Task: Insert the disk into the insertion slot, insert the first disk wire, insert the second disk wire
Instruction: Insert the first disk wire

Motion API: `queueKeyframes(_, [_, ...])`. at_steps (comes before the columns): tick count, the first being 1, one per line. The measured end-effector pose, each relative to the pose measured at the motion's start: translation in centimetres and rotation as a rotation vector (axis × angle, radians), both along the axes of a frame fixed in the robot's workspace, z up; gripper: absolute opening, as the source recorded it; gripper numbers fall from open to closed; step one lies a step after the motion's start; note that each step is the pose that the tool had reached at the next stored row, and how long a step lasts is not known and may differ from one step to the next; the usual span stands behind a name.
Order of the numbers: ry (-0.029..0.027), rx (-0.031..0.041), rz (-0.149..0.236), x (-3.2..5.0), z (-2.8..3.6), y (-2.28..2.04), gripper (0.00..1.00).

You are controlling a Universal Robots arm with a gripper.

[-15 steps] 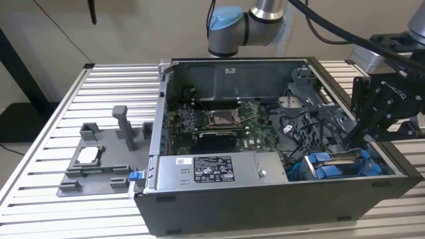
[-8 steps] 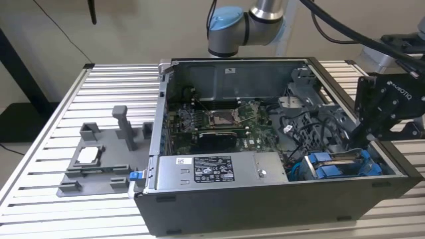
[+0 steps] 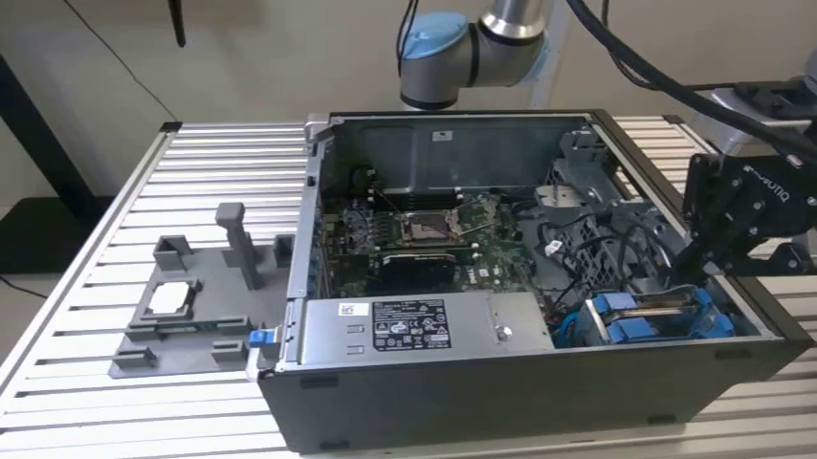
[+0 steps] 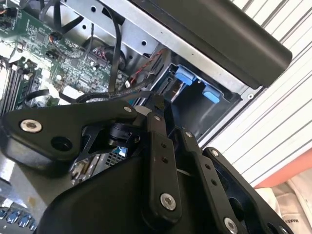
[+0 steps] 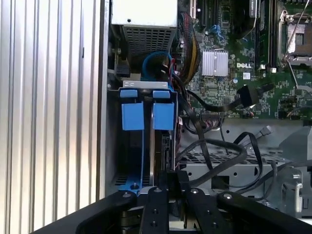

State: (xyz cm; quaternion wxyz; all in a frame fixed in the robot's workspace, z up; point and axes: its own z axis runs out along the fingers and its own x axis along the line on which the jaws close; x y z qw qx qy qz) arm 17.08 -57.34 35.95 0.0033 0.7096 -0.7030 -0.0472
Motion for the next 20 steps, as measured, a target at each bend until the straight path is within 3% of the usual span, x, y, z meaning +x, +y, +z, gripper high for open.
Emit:
queueKeyframes(3, [0.0,0.0,0.0,0.01,-0.5,0.01,0.19])
queueKeyframes(8, [0.0,0.0001,0.0,0.01,-0.74,0.01,0.19])
queueKeyframes(12, [0.0,-0.0091,-0.004,0.01,-1.04,0.02,0.19])
queueKeyframes(20, [0.0003,-0.0102,-0.044,0.01,-1.52,0.04,0.19])
